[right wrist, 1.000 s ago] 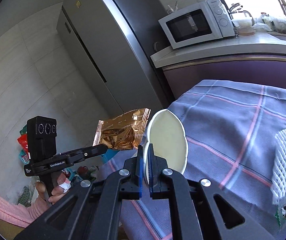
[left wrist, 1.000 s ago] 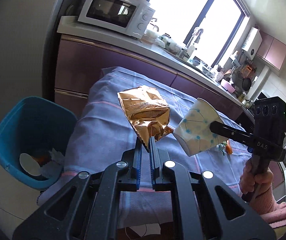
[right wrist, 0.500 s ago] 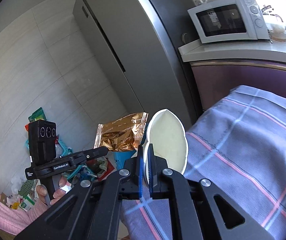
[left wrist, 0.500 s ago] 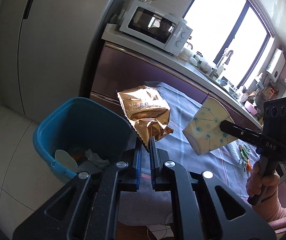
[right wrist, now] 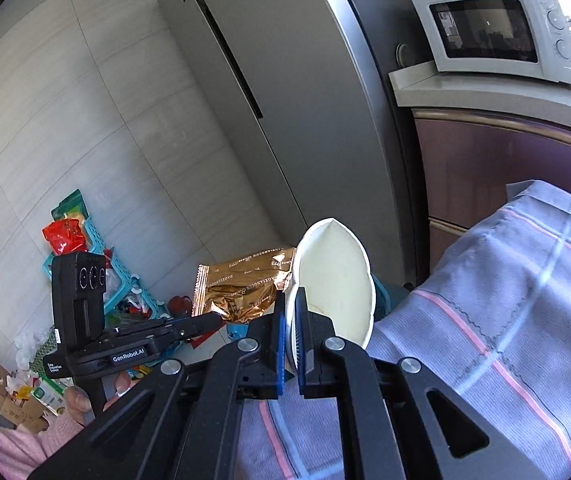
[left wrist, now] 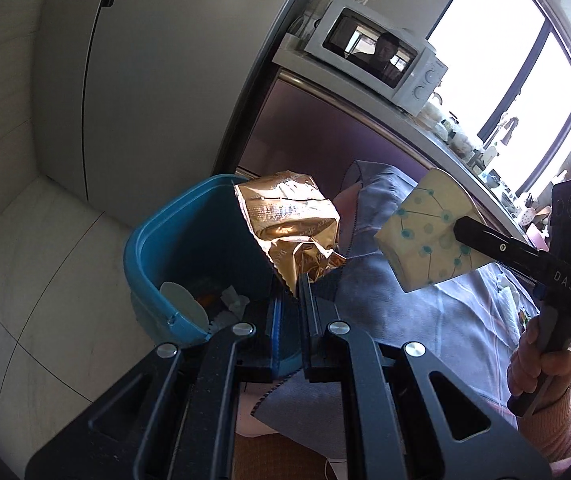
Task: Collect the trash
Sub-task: 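Carry the wrapper and paper cup over the teal bin with both tools, then open both tools to drop the wrapper and cup into the bin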
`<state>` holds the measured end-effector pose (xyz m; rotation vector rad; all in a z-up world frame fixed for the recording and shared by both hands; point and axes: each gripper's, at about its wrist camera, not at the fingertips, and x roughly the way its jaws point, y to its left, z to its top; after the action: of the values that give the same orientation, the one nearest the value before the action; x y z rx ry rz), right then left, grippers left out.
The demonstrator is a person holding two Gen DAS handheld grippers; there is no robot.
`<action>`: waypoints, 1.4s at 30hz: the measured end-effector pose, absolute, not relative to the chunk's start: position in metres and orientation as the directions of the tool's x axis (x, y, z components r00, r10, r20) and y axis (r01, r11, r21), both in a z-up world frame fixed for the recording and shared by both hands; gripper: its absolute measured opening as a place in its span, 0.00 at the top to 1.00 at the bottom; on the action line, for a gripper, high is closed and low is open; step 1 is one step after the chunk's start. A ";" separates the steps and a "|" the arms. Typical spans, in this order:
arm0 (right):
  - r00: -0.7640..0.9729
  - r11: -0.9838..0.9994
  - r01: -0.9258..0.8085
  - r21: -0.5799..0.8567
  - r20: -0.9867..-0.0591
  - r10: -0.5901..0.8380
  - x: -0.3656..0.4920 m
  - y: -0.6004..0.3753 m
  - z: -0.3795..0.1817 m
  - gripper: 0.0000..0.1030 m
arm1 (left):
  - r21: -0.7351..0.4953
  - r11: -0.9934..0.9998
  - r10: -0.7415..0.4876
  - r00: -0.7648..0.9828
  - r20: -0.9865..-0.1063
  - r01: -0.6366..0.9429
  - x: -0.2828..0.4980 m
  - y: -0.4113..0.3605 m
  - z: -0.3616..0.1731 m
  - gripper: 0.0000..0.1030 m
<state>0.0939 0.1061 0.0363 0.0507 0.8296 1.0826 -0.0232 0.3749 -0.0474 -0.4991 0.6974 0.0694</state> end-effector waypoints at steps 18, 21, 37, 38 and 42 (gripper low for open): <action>0.150 0.561 -0.740 0.372 -0.721 0.676 0.114 0.177 -0.013 0.94 | -0.404 0.847 -0.069 0.681 -0.729 -0.346 0.016 0.391 -0.099 0.92; 0.152 0.575 -0.735 0.360 -0.739 0.656 0.116 0.183 -0.018 0.92 | -0.413 0.839 -0.081 0.670 -0.738 -0.354 0.026 0.392 -0.108 0.92; 0.193 0.572 -0.730 0.375 -0.689 0.698 0.106 0.140 0.002 0.82 | -0.424 0.854 -0.118 0.681 -0.723 -0.302 0.031 0.370 -0.113 0.73; 0.198 0.569 -0.732 0.376 -0.682 0.704 0.103 0.135 0.005 0.82 | -0.417 0.862 -0.114 0.691 -0.713 -0.288 0.029 0.367 -0.108 0.70; 0.223 0.564 -0.727 0.391 -0.643 0.733 0.090 0.104 0.020 0.71 | -0.402 0.894 -0.134 0.739 -0.660 -0.197 0.027 0.340 -0.082 0.60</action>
<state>0.0903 0.1045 0.0199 0.0075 0.8925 1.0076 0.0267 0.3399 -0.0820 -0.4741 0.7457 0.0364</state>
